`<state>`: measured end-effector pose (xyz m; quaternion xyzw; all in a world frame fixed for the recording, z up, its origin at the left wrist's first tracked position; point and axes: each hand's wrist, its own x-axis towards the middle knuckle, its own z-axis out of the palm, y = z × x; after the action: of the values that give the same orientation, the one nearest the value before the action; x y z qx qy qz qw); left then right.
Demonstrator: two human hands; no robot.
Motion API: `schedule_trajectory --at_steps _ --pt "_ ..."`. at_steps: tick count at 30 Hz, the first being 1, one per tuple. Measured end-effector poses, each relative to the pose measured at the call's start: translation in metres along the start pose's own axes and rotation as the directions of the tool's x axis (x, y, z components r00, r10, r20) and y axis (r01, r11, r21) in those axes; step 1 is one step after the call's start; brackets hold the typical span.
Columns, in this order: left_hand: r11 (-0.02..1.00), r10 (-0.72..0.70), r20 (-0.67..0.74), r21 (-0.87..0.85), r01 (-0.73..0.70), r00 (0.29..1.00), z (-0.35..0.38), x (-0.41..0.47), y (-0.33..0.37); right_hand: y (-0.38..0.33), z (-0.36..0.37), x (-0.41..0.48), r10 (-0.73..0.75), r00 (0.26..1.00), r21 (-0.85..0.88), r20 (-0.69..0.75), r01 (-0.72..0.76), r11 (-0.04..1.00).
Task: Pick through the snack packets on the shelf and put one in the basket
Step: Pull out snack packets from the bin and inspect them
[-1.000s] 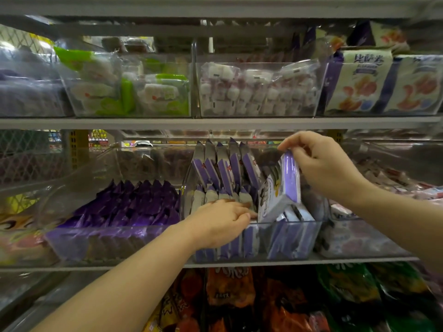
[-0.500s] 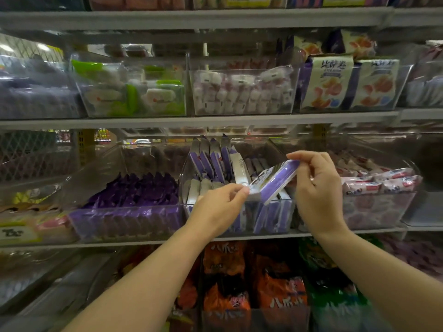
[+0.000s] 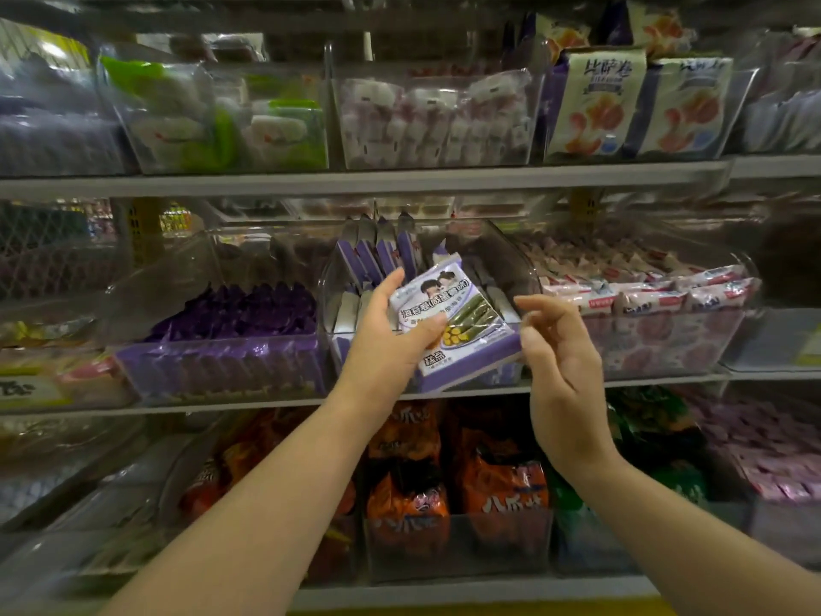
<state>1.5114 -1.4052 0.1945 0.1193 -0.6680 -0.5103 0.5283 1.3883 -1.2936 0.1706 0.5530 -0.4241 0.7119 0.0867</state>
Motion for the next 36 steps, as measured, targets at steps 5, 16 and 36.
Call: schedule_trajectory --at_steps 5,16,36 --pt "0.971 0.066 0.046 0.228 -0.075 0.997 -0.015 -0.035 -0.019 0.017 0.006 -0.012 0.376 0.89 0.07 0.259 -0.405 0.911" --pt "0.99 -0.143 -0.005 -0.001 0.143 0.99 -0.038 -0.075 -0.08 0.058 0.029 -0.073 0.529 0.722 0.064 0.446 -0.616 0.785" --pt "0.888 -0.429 0.007 -0.183 0.423 0.903 -0.038 -0.095 -0.115 0.083 0.034 -0.094 0.704 0.626 0.418 0.336 -0.769 0.484"
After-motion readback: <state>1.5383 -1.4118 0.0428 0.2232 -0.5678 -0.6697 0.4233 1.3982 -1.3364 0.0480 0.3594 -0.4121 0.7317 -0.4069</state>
